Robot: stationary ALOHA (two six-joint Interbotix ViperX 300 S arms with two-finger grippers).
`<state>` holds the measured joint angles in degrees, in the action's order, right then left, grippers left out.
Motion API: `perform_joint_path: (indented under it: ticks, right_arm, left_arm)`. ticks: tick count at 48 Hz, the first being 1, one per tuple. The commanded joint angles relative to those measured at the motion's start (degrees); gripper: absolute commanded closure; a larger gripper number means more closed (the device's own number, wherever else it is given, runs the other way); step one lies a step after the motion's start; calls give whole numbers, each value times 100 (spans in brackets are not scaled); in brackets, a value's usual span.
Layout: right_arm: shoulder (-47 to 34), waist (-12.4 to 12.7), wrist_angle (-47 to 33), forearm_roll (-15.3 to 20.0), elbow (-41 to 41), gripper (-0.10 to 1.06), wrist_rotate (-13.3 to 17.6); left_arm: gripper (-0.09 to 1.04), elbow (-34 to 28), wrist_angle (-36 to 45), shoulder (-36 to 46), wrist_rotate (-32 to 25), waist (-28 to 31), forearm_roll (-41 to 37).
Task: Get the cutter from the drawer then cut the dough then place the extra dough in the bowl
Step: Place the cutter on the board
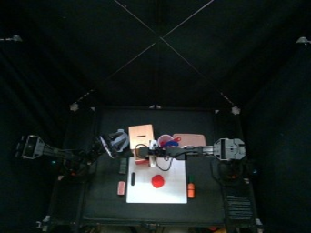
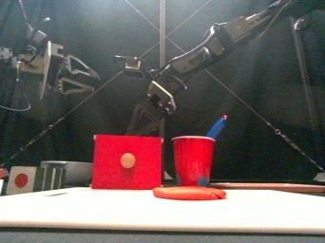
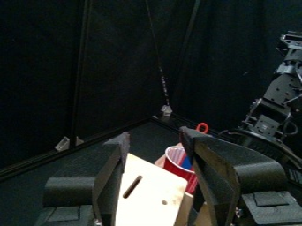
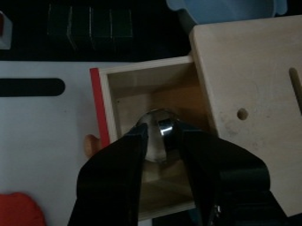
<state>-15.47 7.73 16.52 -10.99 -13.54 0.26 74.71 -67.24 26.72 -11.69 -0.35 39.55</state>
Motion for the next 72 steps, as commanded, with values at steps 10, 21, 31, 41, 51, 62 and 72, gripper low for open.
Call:
perform_joint_path:
  ticks: [10, 21, 31, 41, 51, 62, 72]
  right_arm:
    - [70, 35, 53, -44, 114, 25, 9]
    - [18, 35, 141, -44, 123, 28, 0]
    - [18, 35, 132, -53, 149, 28, 0]
    - [79, -18, 141, -105, 167, 31, 9]
    - [79, -9, 132, -114, 185, 51, 18]
    - [448, -26, 264, -114, 343, 55, 18]
    - [1090, -202, 853, -114, 466, 55, 18]
  left_arm:
    - [8, -35, 0, 0, 0, -9, 35]
    - [8, -35, 88, 0, 0, -9, 62]
    - [8, -35, 105, 0, 0, -9, 62]
    - [8, -26, 114, 0, 0, -9, 149]
    - [8, -18, 114, 0, 0, -9, 193]
    - [8, -18, 114, 0, 0, -9, 211]
    - [8, -18, 167, 0, 0, -9, 299]
